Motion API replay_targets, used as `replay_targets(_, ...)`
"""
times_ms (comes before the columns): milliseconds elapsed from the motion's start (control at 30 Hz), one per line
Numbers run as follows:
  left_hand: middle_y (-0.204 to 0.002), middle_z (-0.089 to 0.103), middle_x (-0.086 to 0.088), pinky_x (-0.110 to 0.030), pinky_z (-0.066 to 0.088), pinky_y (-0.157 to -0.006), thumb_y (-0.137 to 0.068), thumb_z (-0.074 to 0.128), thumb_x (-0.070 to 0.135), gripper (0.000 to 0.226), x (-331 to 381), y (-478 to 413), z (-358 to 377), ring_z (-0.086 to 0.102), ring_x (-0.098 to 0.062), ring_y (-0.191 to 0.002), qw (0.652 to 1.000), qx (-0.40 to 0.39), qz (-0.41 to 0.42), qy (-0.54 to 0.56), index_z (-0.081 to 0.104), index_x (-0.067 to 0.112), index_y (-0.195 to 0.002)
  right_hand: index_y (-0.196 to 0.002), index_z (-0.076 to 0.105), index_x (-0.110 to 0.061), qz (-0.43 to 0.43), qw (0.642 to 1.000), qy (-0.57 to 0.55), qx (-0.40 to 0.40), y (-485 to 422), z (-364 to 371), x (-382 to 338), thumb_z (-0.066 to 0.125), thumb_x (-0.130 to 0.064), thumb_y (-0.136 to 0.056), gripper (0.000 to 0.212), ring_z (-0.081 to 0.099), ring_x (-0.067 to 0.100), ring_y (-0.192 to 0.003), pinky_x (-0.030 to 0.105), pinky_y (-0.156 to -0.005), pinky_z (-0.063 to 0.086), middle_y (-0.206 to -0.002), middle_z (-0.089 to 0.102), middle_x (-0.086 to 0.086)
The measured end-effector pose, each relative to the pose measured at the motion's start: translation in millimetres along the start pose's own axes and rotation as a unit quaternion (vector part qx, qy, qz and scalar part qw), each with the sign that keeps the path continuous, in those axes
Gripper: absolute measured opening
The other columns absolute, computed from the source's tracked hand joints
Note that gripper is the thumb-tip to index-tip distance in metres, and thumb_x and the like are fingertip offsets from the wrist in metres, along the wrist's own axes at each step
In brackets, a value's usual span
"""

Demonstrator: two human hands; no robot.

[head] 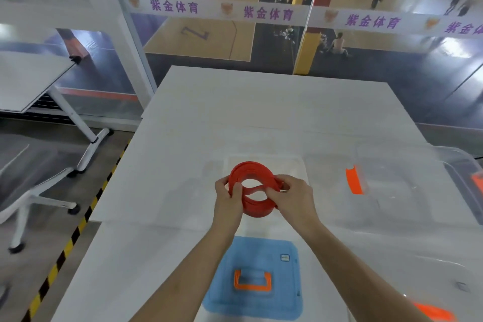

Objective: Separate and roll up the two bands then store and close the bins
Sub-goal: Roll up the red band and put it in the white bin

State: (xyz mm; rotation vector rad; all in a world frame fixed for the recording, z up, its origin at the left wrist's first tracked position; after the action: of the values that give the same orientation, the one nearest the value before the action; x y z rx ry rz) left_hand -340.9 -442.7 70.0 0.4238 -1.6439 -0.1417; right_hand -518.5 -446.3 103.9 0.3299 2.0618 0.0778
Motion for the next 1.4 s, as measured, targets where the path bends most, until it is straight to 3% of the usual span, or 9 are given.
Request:
replay_targets(67,-0.108,0.065,0.003,-0.024,0.049,-0.085,-0.106,0.044,0.032,0.021,-3,-19,-7,0.063,-0.011,-0.104,0.995,0.011,0.037,-0.096,0.054,0.026,-0.124,-0.091,0.081,-0.034,0.015,1.0,0.011,0.0,-19,0,8,0.074,-0.023,-0.077,0.019,0.074,0.014,-0.071,0.036,-0.07,0.064,-0.074,0.077,-0.009)
replay_targets(167,-0.135,0.052,-0.01,-0.032,0.04,-0.107,-0.106,0.045,0.023,0.031,-13,-49,-17,0.051,-0.026,-0.127,0.972,0.042,0.073,-0.217,0.061,0.017,-0.132,-0.09,0.08,-0.029,0.026,0.999,0.045,-0.005,-50,5,17,0.073,-0.021,-0.078,0.016,0.071,0.011,-0.065,0.023,-0.058,0.055,-0.071,0.075,-0.006)
replay_targets(367,-0.163,0.03,-0.015,-0.041,0.034,-0.115,-0.11,0.037,0.025,0.055,-41,-82,-7,0.038,-0.033,-0.146,0.948,0.002,0.022,-0.319,0.022,0.007,-0.159,-0.087,0.074,-0.016,0.057,0.994,0.092,-0.021,-100,37,47,0.073,-0.022,-0.079,0.01,0.07,0.018,-0.067,0.024,-0.057,0.047,-0.074,0.074,0.001)
replay_targets(633,-0.151,0.047,-0.012,-0.046,0.042,-0.111,-0.107,0.031,0.019,0.06,-72,-111,6,0.052,-0.034,-0.133,0.936,-0.028,-0.018,-0.351,0.009,0.019,-0.162,-0.088,0.073,-0.012,0.085,0.986,0.131,-0.05,-147,73,92,0.074,-0.024,-0.074,0.018,0.072,0.02,-0.068,0.026,-0.056,0.05,-0.076,0.074,0.004)
replay_targets(767,-0.124,0.063,-0.005,-0.042,0.042,-0.108,-0.107,0.016,0.047,0.054,-74,-118,3,0.06,-0.026,-0.111,0.938,-0.003,-0.031,-0.344,0.038,0.025,-0.152,-0.087,0.074,-0.008,0.089,0.985,0.132,-0.064,-159,90,100,0.075,-0.018,-0.077,0.015,0.069,0.022,-0.069,0.025,-0.053,0.047,-0.079,0.076,0.009)
replay_targets(967,-0.15,0.045,-0.01,-0.041,0.038,-0.11,-0.105,0.032,0.016,0.069,-70,-111,11,0.052,-0.033,-0.131,0.895,-0.026,-0.006,-0.446,-0.006,0.02,-0.162,-0.089,0.074,-0.013,0.097,0.982,0.145,-0.069,-171,108,116,0.076,-0.019,-0.078,0.013,0.07,0.023,-0.074,0.029,-0.061,0.052,-0.081,0.075,0.006)
replay_targets(1067,-0.144,0.048,-0.01,-0.041,0.041,-0.106,-0.103,0.036,0.009,0.074,-72,-111,13,0.056,-0.033,-0.125,0.879,-0.017,-0.001,-0.476,-0.008,0.018,-0.161,-0.089,0.074,-0.013,0.102,0.982,0.142,-0.077,-177,115,124,0.076,-0.021,-0.078,0.013,0.072,0.025,-0.077,0.033,-0.065,0.055,-0.083,0.076,0.007)
replay_targets(1167,-0.142,0.05,-0.01,-0.041,0.042,-0.104,-0.105,0.028,0.014,0.066,-73,-108,11,0.056,-0.034,-0.123,0.909,0.005,-0.022,-0.416,-0.004,0.023,-0.162,-0.096,0.074,-0.013,0.112,0.981,0.139,-0.082,-179,120,132,0.075,-0.02,-0.08,0.018,0.07,0.024,-0.077,0.03,-0.064,0.05,-0.088,0.075,0.006)
replay_targets(1400,-0.14,0.052,-0.006,-0.042,0.044,-0.103,-0.103,0.028,0.015,0.066,-76,-112,11,0.057,-0.034,-0.12,0.911,0.013,-0.023,-0.412,-0.003,0.025,-0.161,-0.111,0.072,-0.008,0.097,0.975,0.18,-0.085,-187,128,140,0.073,-0.017,-0.084,0.028,0.071,0.031,-0.096,0.034,-0.073,0.053,-0.106,0.075,0.011)
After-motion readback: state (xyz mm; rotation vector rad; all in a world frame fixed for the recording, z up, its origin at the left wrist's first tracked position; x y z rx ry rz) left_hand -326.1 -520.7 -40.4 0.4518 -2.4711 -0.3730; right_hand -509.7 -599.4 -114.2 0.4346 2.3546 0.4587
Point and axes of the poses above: each hand's wrist, its own y-axis away from the middle knuckle, its own z-axis out of the palm, x = y × z, the point moved 5 cm from there along -y, towards the middle knuckle
